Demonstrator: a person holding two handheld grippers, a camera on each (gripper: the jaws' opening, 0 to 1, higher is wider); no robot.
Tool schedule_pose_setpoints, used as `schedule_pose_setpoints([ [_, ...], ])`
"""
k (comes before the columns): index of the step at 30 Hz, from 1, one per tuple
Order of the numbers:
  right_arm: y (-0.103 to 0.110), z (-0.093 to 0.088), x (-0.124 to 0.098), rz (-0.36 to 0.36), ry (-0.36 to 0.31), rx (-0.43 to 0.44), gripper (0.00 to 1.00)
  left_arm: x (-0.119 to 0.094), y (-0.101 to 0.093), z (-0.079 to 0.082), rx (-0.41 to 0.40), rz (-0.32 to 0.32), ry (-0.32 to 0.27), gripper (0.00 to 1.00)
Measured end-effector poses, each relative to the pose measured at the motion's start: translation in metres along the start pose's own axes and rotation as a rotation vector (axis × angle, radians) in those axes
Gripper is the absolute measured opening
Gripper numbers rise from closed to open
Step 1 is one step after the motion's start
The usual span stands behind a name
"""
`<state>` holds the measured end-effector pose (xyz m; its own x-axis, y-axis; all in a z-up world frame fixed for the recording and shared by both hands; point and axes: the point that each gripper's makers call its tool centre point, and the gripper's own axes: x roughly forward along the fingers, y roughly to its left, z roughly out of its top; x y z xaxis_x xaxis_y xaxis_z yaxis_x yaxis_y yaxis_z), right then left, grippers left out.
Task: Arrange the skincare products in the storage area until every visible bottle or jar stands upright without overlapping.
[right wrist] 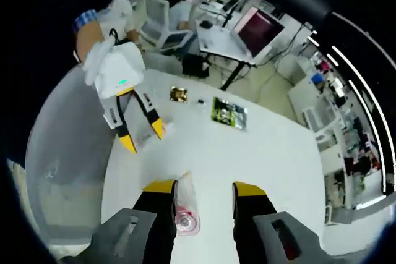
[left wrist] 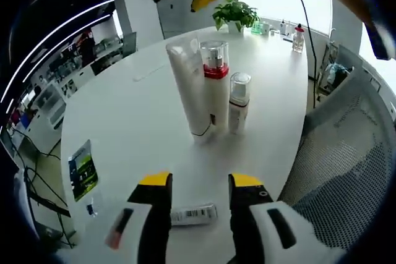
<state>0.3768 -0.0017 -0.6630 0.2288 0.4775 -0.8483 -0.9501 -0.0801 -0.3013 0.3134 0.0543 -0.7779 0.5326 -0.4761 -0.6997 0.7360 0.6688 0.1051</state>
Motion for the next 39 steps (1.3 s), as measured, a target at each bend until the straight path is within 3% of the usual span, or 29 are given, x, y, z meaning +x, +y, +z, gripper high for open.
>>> schedule_pose_setpoints([
  [5, 0.008, -0.027, 0.043, 0.097, 0.143, -0.005, 0.24, -0.001, 0.004, 0.000, -0.019, 0.013, -0.003, 0.32],
  [9, 0.010, -0.044, 0.062, 0.133, 0.226, 0.019, 0.16, -0.001, 0.006, 0.000, -0.011, 0.017, 0.000, 0.32],
  [13, 0.016, -0.043, 0.071, 0.157, 0.222, 0.093, 0.08, -0.003, 0.006, 0.004, -0.006, 0.019, -0.017, 0.32],
  [17, 0.013, -0.042, 0.071, 0.139, 0.217, 0.186, 0.08, -0.001, 0.007, 0.004, -0.013, 0.012, -0.018, 0.32],
  [23, 0.015, -0.041, 0.070, 0.129, 0.223, 0.166, 0.08, 0.000, 0.005, 0.003, -0.012, 0.003, -0.012, 0.32],
  [25, 0.014, -0.042, 0.069, 0.124, 0.221, 0.119, 0.09, 0.000, 0.005, 0.003, -0.013, 0.001, -0.014, 0.32],
  [28, 0.012, -0.038, 0.062, 0.116, 0.196, 0.094, 0.15, 0.000, 0.005, 0.003, -0.012, 0.004, -0.012, 0.32],
  [31, 0.004, -0.021, 0.050, 0.089, 0.114, 0.120, 0.24, -0.001, 0.006, 0.003, -0.016, 0.006, -0.013, 0.32],
  [35, -0.010, -0.003, 0.021, 0.027, 0.006, 0.110, 0.26, -0.001, 0.006, 0.002, -0.015, 0.009, -0.009, 0.32],
  [39, -0.016, -0.006, -0.006, -0.010, -0.045, 0.112, 0.29, -0.001, 0.005, 0.001, -0.009, 0.009, -0.005, 0.32],
])
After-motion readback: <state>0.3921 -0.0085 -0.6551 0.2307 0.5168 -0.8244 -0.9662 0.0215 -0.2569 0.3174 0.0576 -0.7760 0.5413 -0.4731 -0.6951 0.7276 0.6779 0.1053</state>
